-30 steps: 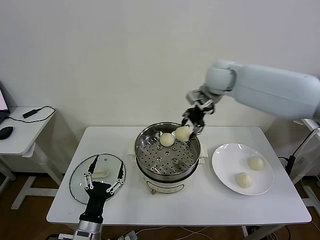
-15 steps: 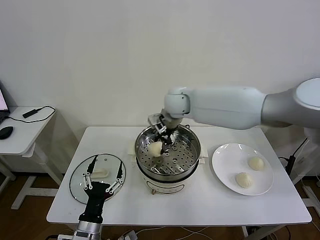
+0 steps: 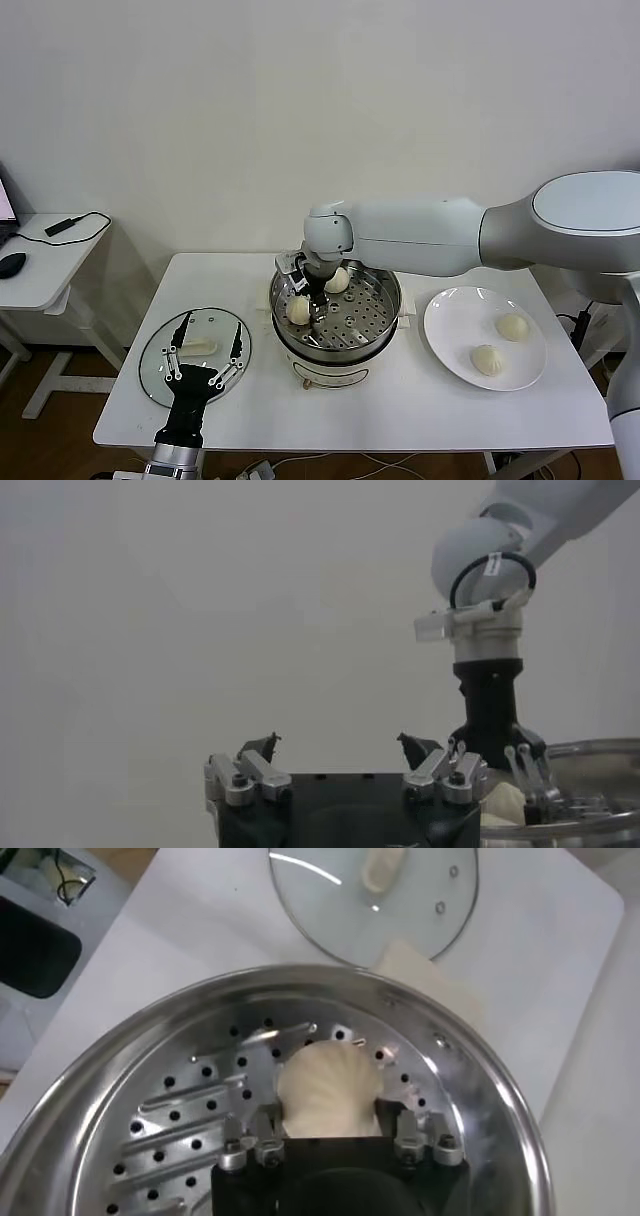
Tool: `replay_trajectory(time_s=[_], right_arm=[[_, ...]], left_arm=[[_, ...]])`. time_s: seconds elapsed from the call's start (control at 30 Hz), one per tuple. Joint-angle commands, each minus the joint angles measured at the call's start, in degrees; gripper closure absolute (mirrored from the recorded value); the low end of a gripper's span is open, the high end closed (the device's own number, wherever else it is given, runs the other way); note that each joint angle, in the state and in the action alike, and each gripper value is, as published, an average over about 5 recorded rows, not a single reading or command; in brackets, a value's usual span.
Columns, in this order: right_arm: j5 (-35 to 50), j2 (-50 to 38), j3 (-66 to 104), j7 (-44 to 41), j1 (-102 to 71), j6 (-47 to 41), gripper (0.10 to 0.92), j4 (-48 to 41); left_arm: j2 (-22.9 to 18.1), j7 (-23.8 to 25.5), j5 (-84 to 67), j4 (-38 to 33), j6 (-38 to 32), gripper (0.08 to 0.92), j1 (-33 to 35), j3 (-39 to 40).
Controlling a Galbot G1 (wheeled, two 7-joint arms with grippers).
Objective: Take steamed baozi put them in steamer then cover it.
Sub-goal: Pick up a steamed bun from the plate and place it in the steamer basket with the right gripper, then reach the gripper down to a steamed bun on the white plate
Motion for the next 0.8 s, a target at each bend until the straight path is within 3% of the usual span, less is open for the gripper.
replay_trajectory(time_s=[0.03,0.37,0.6,0.8], right_arm=[[-0.39,-1.30,1.73,0.73,0.40,-0.84,0.214,3.13],[-3.72,-22.00,3.62,-9.30,12.71,2.29,0.202,16.42],[-11.85,-36.67,2.91,-20.78,13.80,11.16,0.203,11.52],[-17.69,-43.87,4.15,-24.35,6.26,16.32,0.203,4.83]], left_arm=[[0.02,-0.02,-0.02,-0.04,0.09,0.177,0.01,0.04],[0.51,0.00,-0.10,0.47,0.20,0.177,-0.69,1.02],[0.66,0.00,-0.07,0.41,0.25,0.177,-0.61,1.18],[0.74,0.01,-0.07,0.42,0.26,0.177,-0.38,0.71]])
